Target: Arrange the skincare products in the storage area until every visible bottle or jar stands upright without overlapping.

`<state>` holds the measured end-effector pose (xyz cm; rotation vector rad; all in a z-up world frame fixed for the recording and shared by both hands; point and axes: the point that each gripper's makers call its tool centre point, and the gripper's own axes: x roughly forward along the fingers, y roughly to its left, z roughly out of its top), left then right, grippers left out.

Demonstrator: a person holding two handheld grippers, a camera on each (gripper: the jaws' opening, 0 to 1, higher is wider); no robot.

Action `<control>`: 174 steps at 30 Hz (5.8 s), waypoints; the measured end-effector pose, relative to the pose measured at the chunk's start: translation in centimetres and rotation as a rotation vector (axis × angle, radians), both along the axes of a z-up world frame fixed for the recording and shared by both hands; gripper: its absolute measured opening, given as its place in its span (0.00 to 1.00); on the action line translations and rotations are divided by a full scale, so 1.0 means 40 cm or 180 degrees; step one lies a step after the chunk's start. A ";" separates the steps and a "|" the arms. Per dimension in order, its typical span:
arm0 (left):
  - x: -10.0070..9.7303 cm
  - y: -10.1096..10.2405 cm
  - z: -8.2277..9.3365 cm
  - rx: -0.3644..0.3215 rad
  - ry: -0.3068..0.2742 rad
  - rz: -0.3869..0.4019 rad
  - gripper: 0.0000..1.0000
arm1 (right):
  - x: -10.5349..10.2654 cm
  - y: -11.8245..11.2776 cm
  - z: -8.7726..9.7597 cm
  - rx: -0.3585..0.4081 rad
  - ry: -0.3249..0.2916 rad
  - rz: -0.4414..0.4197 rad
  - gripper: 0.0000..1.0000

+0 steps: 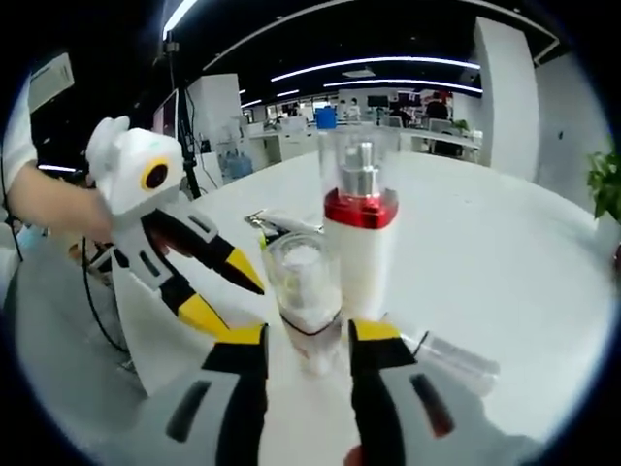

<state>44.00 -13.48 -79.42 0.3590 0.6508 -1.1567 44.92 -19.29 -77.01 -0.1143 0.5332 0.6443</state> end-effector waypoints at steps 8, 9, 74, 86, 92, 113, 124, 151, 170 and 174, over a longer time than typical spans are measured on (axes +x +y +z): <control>0.009 0.023 0.025 -0.0166 0.0026 0.0245 0.44 | -0.027 0.004 0.010 -0.0042 0.0016 0.0024 0.41; 0.005 0.031 0.029 -0.0161 0.0058 0.0254 0.44 | -0.029 0.004 0.011 -0.0047 0.0017 0.0028 0.42; -0.195 0.319 0.100 -0.0449 0.0452 0.1435 0.94 | -0.196 0.050 0.129 0.0223 0.0125 0.0043 0.85; -0.196 0.321 0.086 -0.0405 0.0478 0.1407 0.92 | -0.203 0.049 0.118 0.0167 0.0157 0.0080 0.87; -0.188 0.325 0.075 -0.0424 0.0490 0.1491 0.92 | -0.206 0.046 0.110 0.0125 0.0211 0.0086 0.87; -0.164 0.334 0.076 -0.0420 0.0468 0.1432 0.91 | -0.198 0.036 0.094 0.0122 0.0343 -0.0007 0.88; -0.032 0.371 0.098 -0.0171 0.0209 0.1299 0.90 | -0.194 0.027 0.093 0.0154 0.0342 -0.0077 0.88; 0.304 0.326 0.059 0.0683 -0.0192 0.0317 0.76 | -0.193 0.022 0.083 0.0203 0.0429 -0.0132 0.87; 0.436 0.292 -0.006 0.1316 -0.0117 -0.0462 0.61 | -0.188 0.017 0.081 0.0235 0.0440 -0.0197 0.87; 0.439 0.285 -0.028 0.1470 -0.0101 -0.0723 0.57 | -0.187 0.014 0.082 0.0254 0.0441 -0.0222 0.87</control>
